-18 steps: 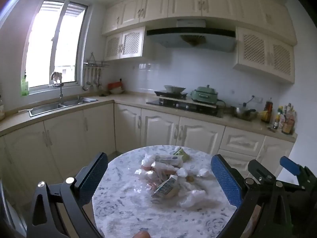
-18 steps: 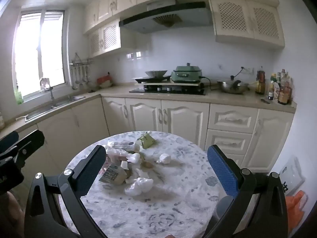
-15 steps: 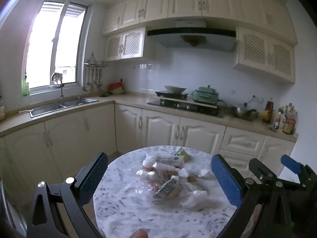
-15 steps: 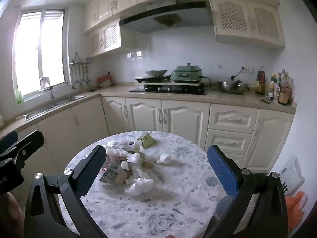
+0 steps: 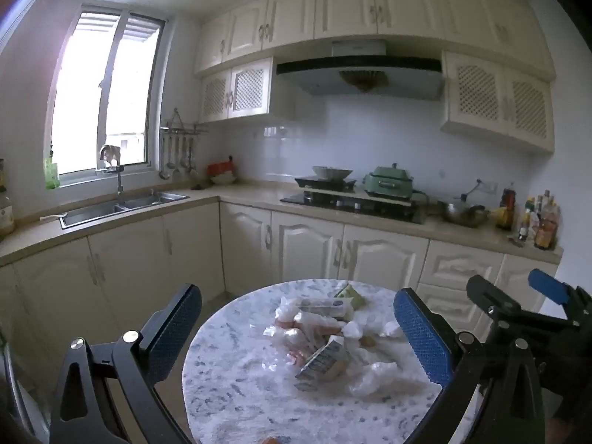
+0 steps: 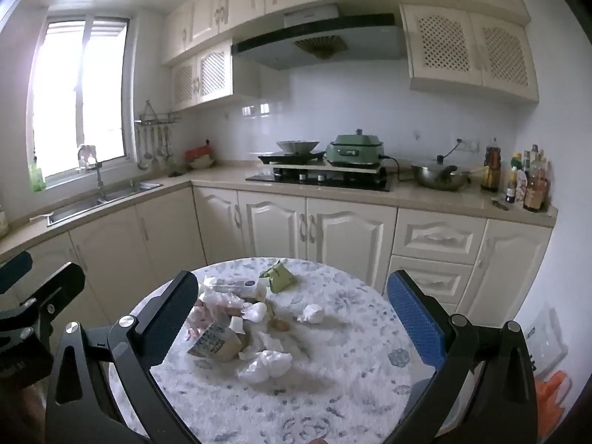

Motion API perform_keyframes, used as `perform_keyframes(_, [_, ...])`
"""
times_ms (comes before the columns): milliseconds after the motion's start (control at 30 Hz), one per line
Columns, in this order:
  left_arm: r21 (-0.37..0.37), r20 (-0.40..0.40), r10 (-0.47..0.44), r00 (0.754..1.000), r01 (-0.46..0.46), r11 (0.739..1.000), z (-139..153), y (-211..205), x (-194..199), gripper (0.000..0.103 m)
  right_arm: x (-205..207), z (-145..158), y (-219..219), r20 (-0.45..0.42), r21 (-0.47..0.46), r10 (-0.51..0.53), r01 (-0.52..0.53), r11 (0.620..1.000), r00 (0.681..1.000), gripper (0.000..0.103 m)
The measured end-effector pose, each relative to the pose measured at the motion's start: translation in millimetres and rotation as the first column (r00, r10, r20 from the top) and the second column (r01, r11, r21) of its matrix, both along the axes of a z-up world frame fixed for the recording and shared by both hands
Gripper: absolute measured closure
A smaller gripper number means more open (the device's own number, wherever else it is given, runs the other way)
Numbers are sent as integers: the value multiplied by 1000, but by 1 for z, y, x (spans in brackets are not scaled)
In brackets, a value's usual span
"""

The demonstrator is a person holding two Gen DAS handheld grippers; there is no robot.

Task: Collect trash

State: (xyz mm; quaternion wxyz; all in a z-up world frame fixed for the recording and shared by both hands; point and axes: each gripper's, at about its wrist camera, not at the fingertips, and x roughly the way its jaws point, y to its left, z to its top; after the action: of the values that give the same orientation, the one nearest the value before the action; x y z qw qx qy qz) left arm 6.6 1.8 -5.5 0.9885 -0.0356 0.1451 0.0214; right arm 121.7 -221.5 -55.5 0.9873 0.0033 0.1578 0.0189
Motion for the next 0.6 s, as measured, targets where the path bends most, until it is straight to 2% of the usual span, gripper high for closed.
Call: perform_keyframes(600, [-25, 1, -4, 1000, 4, 1000, -5, 4, 15, 1, 13, 0, -4, -7, -6, -1, 1, 1000, 1000, 0])
